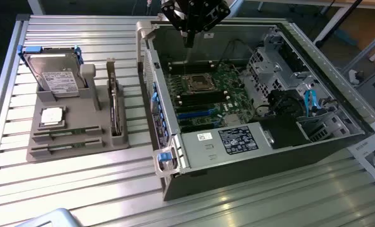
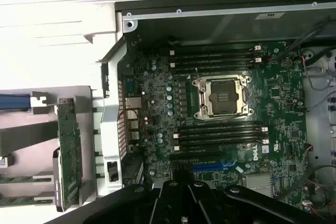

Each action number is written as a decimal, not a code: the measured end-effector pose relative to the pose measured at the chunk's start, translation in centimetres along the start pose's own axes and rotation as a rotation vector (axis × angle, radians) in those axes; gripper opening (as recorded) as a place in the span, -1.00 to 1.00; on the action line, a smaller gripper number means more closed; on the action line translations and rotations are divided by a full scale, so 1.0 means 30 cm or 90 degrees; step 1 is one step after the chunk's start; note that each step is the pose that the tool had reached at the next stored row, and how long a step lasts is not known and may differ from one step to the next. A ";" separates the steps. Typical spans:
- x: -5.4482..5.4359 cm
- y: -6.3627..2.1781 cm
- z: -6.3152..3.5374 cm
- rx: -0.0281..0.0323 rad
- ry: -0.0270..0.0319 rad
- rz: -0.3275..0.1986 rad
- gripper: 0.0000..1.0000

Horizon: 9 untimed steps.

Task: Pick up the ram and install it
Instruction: 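Reach for the ram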

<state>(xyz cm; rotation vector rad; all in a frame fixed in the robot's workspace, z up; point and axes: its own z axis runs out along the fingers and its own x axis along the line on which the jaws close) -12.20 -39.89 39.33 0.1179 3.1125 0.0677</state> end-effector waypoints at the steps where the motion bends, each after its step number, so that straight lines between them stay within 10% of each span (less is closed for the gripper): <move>1: 0.000 0.000 0.000 0.0000 0.0000 0.000 -0.80; 9: 0.000 0.000 0.000 0.0000 0.0000 0.000 -0.80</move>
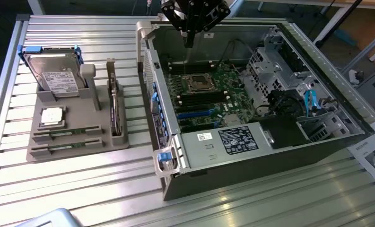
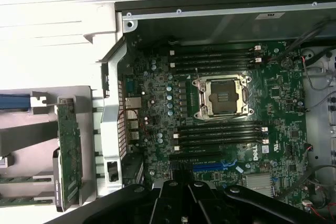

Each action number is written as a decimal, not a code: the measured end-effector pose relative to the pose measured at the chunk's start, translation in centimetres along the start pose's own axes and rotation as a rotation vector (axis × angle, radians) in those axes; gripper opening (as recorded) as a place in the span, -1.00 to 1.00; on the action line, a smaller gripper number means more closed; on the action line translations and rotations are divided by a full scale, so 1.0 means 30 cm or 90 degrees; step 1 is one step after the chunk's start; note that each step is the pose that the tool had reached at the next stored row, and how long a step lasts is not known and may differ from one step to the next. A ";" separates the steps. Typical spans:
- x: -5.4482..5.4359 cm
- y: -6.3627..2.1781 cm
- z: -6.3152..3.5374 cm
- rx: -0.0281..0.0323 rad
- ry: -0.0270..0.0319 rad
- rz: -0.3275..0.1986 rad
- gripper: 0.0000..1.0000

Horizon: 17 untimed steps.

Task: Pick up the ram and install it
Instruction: 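Reach for the ram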

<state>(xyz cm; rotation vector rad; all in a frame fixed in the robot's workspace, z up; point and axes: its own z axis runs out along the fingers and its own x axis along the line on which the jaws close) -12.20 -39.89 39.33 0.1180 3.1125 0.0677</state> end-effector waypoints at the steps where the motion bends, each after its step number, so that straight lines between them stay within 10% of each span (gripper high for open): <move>1: 0.000 0.000 0.000 0.0000 0.0000 0.000 -0.80; 17: 0.082 -0.006 -0.002 0.0000 0.0000 0.000 -0.80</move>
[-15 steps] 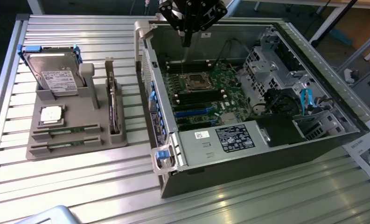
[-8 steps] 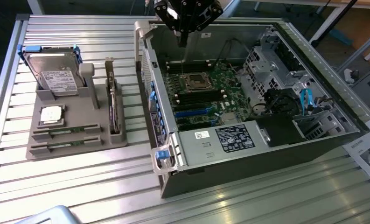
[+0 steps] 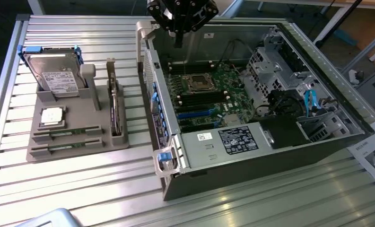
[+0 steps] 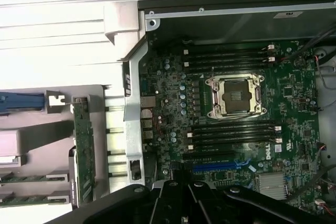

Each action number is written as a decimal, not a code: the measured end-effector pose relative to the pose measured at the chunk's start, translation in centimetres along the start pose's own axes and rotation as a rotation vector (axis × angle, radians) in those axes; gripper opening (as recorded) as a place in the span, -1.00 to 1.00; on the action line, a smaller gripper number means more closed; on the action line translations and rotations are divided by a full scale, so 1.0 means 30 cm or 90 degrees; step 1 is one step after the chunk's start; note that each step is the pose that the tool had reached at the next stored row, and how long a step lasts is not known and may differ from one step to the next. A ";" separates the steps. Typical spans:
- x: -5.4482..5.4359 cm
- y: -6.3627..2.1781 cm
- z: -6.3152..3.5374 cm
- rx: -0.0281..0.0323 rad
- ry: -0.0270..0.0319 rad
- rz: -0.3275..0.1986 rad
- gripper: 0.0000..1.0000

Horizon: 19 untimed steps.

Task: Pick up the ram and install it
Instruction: 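Reach for the ram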

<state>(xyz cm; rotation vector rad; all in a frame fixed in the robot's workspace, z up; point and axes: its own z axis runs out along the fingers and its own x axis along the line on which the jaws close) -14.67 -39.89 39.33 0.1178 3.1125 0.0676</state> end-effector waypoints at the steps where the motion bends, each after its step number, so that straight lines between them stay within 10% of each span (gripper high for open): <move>1: 0.010 -0.001 0.000 0.0000 0.0000 0.000 -0.80; 19: 0.173 -0.013 -0.005 0.0000 -0.0001 0.000 -0.80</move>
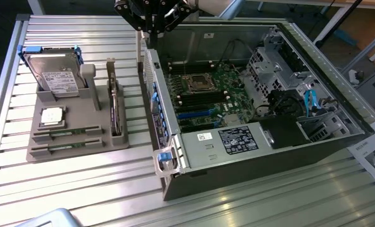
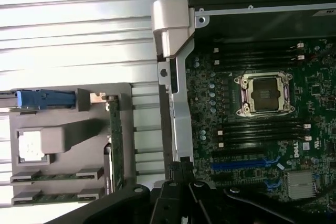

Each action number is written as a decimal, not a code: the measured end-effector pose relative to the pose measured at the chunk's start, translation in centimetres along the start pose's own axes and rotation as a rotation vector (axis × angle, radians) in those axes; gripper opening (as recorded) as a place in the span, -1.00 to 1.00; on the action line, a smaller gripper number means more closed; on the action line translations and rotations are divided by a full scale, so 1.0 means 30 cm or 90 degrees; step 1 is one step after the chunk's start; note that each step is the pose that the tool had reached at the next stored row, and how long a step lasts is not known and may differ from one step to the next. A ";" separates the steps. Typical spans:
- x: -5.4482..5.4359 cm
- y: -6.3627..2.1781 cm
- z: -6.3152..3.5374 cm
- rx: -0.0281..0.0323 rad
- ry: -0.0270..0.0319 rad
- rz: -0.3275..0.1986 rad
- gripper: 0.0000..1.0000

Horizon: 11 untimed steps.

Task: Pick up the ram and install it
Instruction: 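Reach for the ram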

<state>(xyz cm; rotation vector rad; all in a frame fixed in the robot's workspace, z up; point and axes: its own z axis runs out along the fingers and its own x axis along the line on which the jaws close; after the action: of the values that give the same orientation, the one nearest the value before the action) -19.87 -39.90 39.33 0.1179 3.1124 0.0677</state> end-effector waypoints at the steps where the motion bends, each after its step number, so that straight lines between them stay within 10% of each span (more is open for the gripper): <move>1: 0.008 -0.001 0.000 0.0000 0.0000 0.000 -0.80; 11: 0.148 -0.011 -0.004 0.0000 0.0000 0.000 -0.80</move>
<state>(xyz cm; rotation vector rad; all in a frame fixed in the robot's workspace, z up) -24.32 -39.89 39.33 0.1181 3.1125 0.0676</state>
